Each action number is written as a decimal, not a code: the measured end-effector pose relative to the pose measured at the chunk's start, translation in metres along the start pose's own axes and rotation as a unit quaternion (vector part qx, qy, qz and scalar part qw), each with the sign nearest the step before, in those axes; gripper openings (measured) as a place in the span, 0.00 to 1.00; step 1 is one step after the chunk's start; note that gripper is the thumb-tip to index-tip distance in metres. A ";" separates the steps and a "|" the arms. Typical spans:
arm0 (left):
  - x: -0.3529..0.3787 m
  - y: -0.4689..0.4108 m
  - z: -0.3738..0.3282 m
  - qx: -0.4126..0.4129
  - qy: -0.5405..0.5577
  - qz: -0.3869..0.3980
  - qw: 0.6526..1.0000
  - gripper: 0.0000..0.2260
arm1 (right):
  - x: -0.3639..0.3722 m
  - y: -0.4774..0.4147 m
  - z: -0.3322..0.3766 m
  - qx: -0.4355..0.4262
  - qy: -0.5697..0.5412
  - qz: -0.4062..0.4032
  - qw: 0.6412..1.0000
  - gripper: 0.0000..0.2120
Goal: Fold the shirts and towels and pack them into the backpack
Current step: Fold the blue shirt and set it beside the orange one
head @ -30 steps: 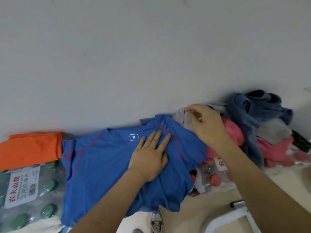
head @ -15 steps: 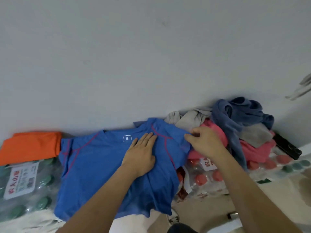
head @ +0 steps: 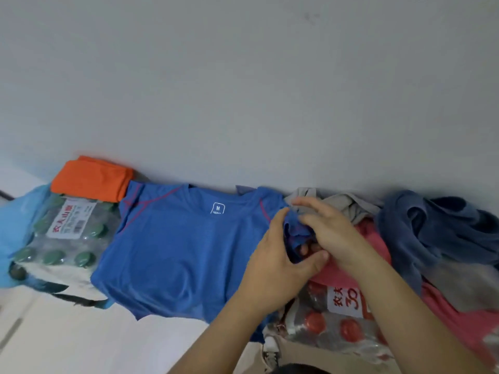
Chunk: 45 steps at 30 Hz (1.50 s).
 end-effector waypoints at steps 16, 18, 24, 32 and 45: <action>-0.063 -0.054 0.031 -0.107 0.248 -0.088 0.959 0.25 | 0.046 -0.053 0.039 -0.128 0.324 0.286 0.893 0.17; -0.069 -0.058 0.045 -0.132 0.285 -0.112 0.943 0.22 | 0.049 -0.062 0.038 -0.126 0.369 0.283 0.876 0.11; -0.075 -0.040 0.072 -0.194 0.172 -0.191 0.947 0.16 | 0.061 -0.078 0.030 -0.194 0.463 0.225 0.835 0.05; -0.078 -0.040 0.068 -0.096 0.087 -0.185 0.974 0.29 | 0.068 -0.077 0.022 -0.146 0.474 0.265 0.827 0.19; -0.042 -0.007 0.048 0.220 -0.399 -0.106 0.884 0.19 | 0.073 -0.077 0.019 -0.248 0.554 0.068 0.792 0.12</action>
Point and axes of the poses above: each hand's wrist, its own y-axis away from the middle knuckle, its own x-axis out of the palm, z = x × y, the point moved 6 cm from there along -y, towards the middle knuckle, and after that the axes turned 5 degrees about -z, right-handed, at the moved point
